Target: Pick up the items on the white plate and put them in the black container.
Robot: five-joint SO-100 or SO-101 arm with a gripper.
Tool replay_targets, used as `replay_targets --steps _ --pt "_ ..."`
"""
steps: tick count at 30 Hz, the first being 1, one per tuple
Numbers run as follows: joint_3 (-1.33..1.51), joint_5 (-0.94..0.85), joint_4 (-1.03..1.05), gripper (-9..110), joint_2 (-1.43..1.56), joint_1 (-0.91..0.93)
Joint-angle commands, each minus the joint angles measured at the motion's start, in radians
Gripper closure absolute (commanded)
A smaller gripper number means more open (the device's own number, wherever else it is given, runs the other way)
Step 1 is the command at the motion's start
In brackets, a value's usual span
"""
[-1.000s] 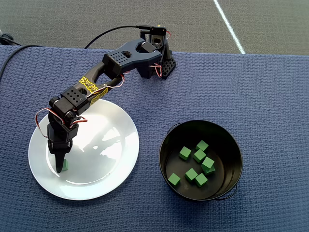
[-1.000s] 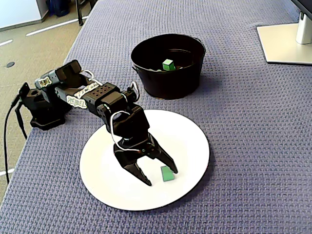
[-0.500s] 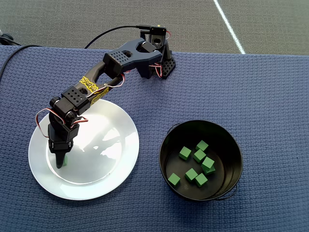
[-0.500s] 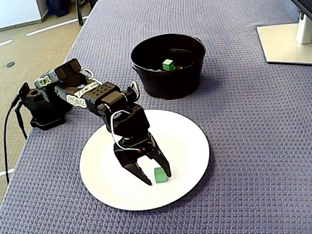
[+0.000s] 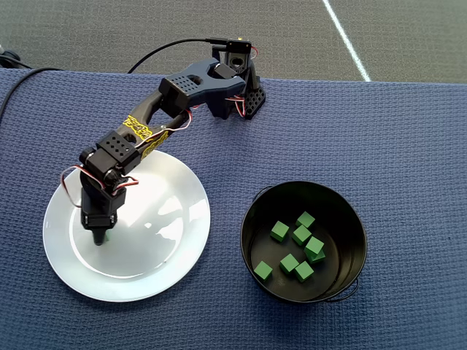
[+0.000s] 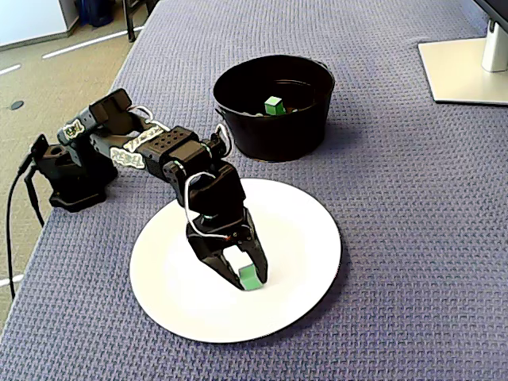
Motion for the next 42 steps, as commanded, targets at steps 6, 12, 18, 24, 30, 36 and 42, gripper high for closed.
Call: replay_targets --steps 6,12,18,24,30,36,42 --pt "0.051 0.37 0.103 102 0.676 -0.002" --pt "0.044 0.414 0.224 102 1.074 -0.276" --pt "0.244 0.453 0.232 102 1.187 -0.696" --pt "0.65 0.456 0.083 102 1.184 -0.838" --pt "1.026 0.436 -0.161 102 1.189 -0.848" --pt "1.101 0.436 -0.21 102 1.135 -0.891" --pt "1.197 0.407 -0.262 79 1.157 -0.916"
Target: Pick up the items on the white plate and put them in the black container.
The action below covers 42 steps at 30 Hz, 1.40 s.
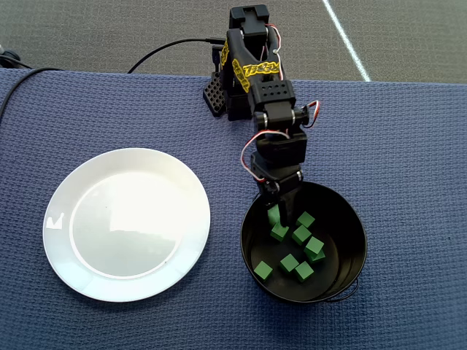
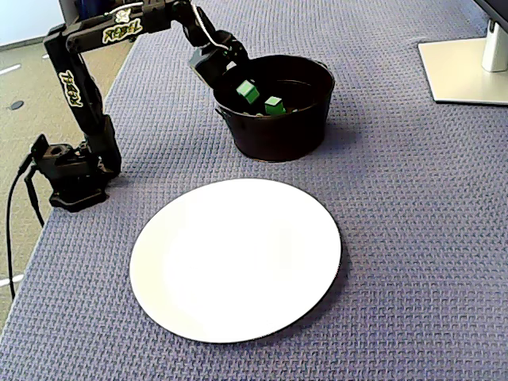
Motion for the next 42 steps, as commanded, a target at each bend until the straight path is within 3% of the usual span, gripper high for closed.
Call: replay_targets --steps 1,4,8,13,16,18,24,32,37,42 --pt "0.015 -0.021 -0.009 74 0.055 -0.023" --pt "-0.061 0.021 0.064 67 0.106 0.009" --pt "-0.365 0.075 0.275 67 0.201 0.135" --pt "-0.716 0.006 0.425 69 0.388 0.37" --pt "-0.77 -0.029 0.459 70 0.509 0.518" --pt "-0.669 -0.075 0.463 74 0.621 0.568" --pt "-0.103 -0.239 0.425 102 1.071 0.583" --pt "0.634 -0.594 0.244 102 1.486 0.643" --pt "0.911 -0.85 0.199 102 1.508 0.632" --pt "0.971 -0.887 0.186 102 1.508 0.643"
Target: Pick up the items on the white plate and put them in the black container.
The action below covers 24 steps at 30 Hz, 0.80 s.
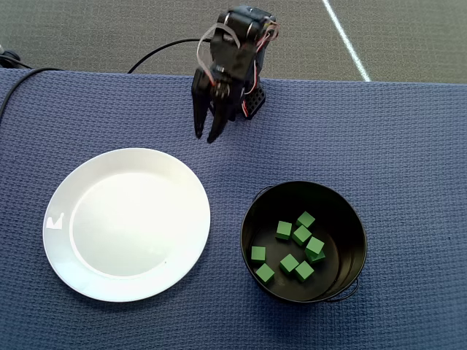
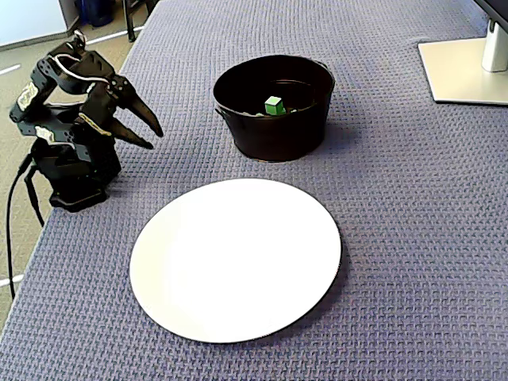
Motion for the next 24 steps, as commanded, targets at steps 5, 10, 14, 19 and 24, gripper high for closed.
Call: replay_targets --steps 5,10,14,19,24 --pt "-0.015 -0.048 -0.005 102 0.006 0.005" --pt "-0.006 -0.041 0.048 102 0.006 0.018" --pt "-0.015 -0.005 0.054 102 0.006 0.023" --pt "-0.018 0.009 0.067 102 0.006 0.023" --pt "-0.011 0.011 0.069 101 0.006 0.023"
